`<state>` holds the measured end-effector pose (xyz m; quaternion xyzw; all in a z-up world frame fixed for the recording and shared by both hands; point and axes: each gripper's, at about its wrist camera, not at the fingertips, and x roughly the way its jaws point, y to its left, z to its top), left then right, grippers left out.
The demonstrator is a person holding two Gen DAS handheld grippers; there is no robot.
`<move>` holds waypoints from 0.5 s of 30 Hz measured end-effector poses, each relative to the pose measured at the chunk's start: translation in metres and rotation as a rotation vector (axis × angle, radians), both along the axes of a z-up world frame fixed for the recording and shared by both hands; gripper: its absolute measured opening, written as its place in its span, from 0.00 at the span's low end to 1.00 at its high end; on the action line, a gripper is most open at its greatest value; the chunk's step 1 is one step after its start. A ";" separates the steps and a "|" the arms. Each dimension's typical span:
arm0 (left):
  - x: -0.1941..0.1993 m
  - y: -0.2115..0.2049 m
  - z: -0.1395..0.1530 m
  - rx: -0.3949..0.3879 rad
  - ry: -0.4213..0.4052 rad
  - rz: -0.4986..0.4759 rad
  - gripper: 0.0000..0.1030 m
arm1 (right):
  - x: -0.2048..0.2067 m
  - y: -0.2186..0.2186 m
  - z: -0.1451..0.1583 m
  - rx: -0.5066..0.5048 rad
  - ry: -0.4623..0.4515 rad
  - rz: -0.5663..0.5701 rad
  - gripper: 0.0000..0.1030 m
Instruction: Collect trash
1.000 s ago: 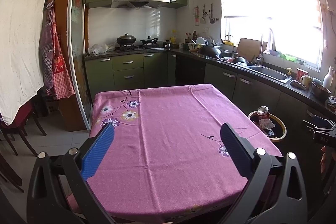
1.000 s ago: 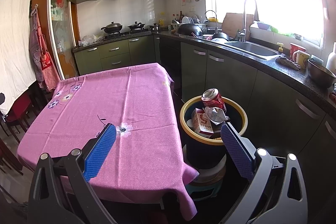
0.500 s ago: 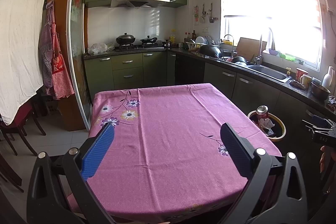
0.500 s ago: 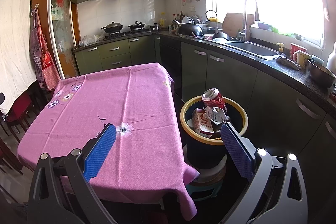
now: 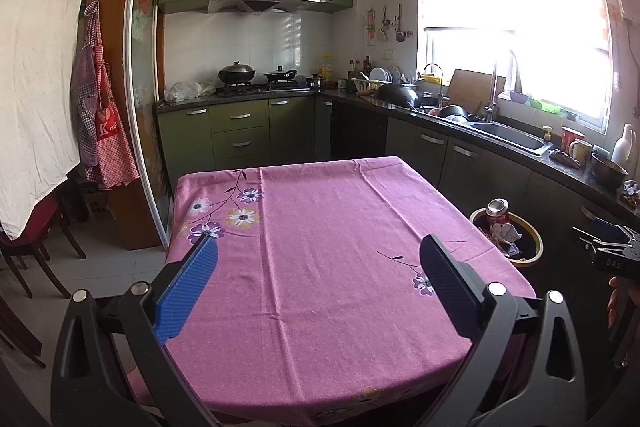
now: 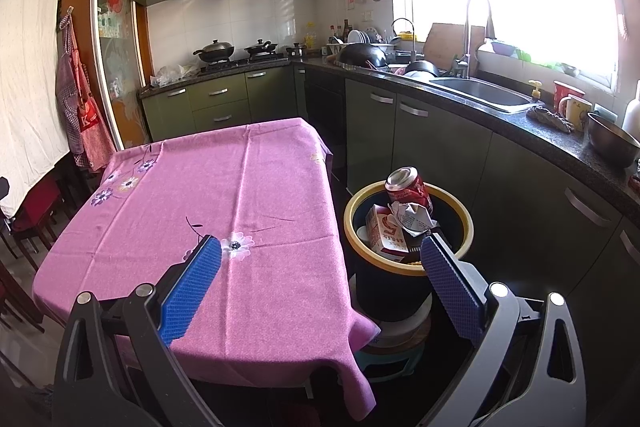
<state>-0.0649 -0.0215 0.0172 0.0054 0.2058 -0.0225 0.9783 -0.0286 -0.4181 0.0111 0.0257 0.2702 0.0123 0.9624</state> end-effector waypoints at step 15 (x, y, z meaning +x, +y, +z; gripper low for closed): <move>0.032 0.007 -0.012 -0.025 0.055 0.007 0.94 | 0.022 0.008 -0.009 -0.009 0.029 0.034 0.95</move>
